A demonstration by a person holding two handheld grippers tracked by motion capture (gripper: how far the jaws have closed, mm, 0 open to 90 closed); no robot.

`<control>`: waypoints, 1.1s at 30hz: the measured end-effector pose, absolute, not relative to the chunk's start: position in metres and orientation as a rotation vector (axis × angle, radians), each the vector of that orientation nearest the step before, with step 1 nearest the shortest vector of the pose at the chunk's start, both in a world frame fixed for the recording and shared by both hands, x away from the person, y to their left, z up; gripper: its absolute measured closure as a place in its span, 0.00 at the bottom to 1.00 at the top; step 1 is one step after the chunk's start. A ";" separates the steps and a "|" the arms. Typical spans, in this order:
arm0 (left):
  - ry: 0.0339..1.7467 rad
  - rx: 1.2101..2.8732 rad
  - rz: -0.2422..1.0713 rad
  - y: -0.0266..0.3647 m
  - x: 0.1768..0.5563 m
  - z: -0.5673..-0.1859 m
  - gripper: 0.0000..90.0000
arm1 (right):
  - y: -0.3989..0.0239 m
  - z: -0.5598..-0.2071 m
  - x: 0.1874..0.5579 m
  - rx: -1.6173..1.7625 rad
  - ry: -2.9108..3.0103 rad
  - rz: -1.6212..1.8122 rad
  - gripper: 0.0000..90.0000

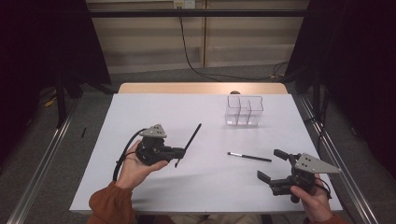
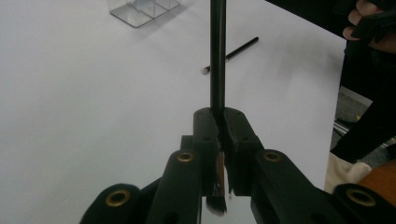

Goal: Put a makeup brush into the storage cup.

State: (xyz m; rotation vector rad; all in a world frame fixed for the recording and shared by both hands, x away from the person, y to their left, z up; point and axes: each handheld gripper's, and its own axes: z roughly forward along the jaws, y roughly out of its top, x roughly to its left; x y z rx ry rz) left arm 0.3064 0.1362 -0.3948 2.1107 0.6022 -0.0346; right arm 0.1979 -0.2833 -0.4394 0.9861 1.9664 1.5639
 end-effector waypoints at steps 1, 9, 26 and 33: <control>0.594 2.114 -0.042 0.134 0.305 -0.394 0.94 | -0.283 -0.439 0.198 0.984 1.968 1.571 0.00; 0.559 2.145 -0.074 0.120 0.300 -0.390 0.94 | -0.275 -0.434 0.202 0.972 1.982 1.602 0.00; 0.495 2.224 -0.131 0.102 0.293 -0.388 0.94 | -0.246 -0.422 0.215 0.887 2.119 1.657 0.00; 0.471 2.293 -0.135 0.099 0.291 -0.387 0.94 | -0.233 -0.419 0.224 0.879 2.208 1.634 0.00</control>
